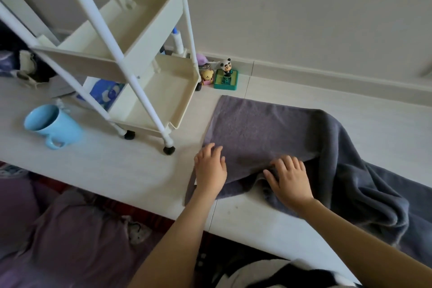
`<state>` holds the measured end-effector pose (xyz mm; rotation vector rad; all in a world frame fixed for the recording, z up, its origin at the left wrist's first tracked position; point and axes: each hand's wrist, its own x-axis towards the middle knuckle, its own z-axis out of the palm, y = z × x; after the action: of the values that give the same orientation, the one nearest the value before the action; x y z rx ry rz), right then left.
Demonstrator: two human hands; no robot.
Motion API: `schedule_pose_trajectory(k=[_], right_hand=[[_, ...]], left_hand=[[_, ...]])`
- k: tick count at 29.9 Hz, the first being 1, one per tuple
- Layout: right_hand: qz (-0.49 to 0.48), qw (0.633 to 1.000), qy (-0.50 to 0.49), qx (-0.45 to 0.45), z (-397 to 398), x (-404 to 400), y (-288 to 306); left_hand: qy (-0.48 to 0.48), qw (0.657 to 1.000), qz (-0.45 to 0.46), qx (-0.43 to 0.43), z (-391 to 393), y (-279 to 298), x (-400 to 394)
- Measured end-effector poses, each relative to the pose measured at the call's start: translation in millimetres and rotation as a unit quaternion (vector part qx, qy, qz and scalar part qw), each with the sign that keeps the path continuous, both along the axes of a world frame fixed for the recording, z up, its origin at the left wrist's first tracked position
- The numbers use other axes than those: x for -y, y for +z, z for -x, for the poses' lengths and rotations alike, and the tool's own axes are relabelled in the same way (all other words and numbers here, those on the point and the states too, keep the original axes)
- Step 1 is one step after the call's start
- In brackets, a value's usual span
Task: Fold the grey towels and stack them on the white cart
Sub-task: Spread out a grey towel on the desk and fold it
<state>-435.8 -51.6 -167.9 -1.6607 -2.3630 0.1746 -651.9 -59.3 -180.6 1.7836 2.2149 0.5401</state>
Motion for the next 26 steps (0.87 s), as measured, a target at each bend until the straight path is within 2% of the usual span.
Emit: schedule_pose_trajectory(k=[3, 5, 7, 11, 14, 17, 19, 22, 26], right_hand=[[0.049, 0.995, -0.061, -0.057, -10, 18, -19], [0.076, 0.995, -0.052, -0.047, -31, 31, -32], [0.084, 0.996, -0.020, -0.027, -52, 41, -35], [0.071, 0.997, 0.038, 0.000, -75, 52, -27], [0.030, 0.998, 0.056, 0.016, -71, 57, -17], [0.036, 0.998, 0.051, 0.018, -55, 49, -18], [0.081, 0.995, 0.035, 0.056, -55, 45, -23], [0.118, 0.987, 0.050, 0.095, -74, 53, -34], [0.095, 0.981, 0.131, 0.111, -95, 60, -36]], left_hand=[[-0.077, 0.995, 0.064, -0.015, -15, -13, 12], [-0.095, 0.985, 0.129, -0.058, -16, -19, 13], [-0.098, 0.979, 0.156, -0.088, -8, -20, 8], [-0.083, 0.977, 0.174, -0.091, 12, -14, -3], [-0.055, 0.987, 0.133, -0.071, -9, -6, -12], [-0.103, 0.986, 0.118, -0.059, -43, -3, -13], [-0.140, 0.976, 0.144, -0.087, -55, -9, -9], [-0.142, 0.964, 0.187, -0.125, -51, -15, -8], [-0.144, 0.954, 0.226, -0.136, -47, -5, -16]])
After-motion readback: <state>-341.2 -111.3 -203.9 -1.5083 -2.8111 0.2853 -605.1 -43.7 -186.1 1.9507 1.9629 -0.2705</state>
